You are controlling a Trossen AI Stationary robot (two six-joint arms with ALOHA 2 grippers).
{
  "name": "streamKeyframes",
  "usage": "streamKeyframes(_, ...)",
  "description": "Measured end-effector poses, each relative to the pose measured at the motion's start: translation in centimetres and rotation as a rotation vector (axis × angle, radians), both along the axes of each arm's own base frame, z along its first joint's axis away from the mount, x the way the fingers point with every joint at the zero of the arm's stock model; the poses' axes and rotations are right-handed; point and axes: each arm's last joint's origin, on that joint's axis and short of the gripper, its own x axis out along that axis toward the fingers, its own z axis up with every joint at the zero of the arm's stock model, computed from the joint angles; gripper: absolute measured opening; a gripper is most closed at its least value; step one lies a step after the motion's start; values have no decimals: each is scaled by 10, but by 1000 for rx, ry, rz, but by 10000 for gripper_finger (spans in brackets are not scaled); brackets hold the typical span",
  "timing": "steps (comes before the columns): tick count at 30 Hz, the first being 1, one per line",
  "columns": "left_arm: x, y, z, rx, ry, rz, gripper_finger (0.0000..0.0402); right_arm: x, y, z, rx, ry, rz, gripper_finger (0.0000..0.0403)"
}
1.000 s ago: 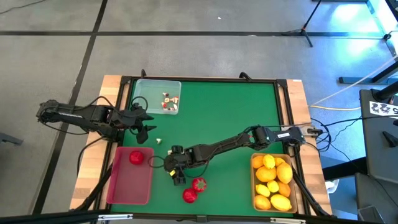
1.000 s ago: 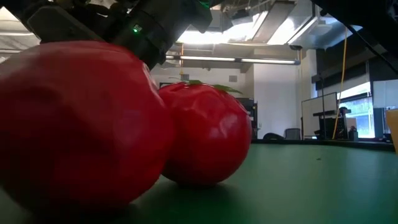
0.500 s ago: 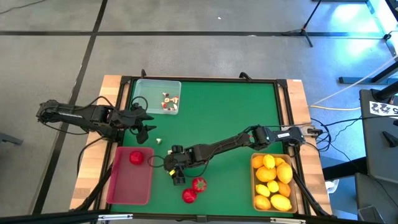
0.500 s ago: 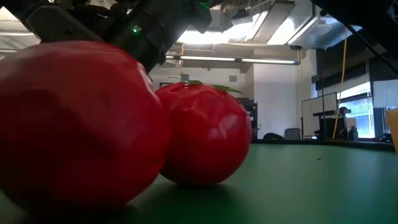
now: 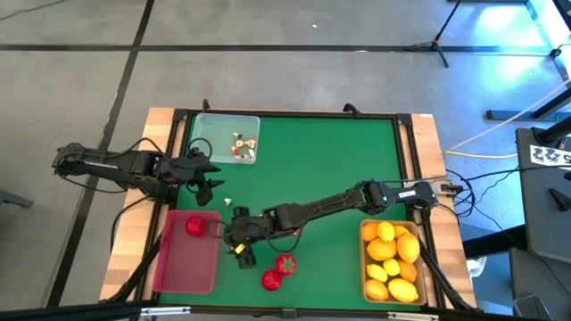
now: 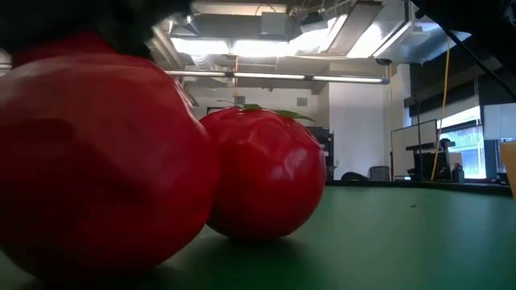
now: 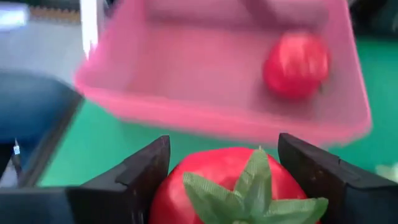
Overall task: Sort produce into baskets
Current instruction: Put the tomato into the pink bin
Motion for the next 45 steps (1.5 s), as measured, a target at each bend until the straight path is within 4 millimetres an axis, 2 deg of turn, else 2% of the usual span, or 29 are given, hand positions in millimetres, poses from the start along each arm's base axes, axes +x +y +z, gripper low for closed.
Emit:
streamKeyframes(6,0,0,0,-3,-2,3,210,10,4,13,59,-175,35,273)
streamKeyframes(10,0,0,1,5,-7,5,210,16,5,17,34,-307,70,273)
streamKeyframes(15,0,0,1,10,-6,6,210,24,0,34,30,-520,99,272)
streamKeyframes(19,0,1,1,21,-6,17,210,35,-12,22,46,-624,87,281)
streamKeyframes(24,-2,2,0,61,6,54,210,41,-19,10,65,-644,99,287)
streamKeyframes(27,-2,2,1,79,9,39,210,40,-15,8,115,-634,218,288)
streamKeyframes(32,-3,5,1,121,11,97,210,40,-15,12,117,-675,212,289)
streamKeyframes(41,-7,13,5,382,-6,366,210,42,-24,12,161,-665,171,289)
streamKeyframes(45,-7,15,11,471,-17,412,210,42,-23,12,155,-659,175,289)
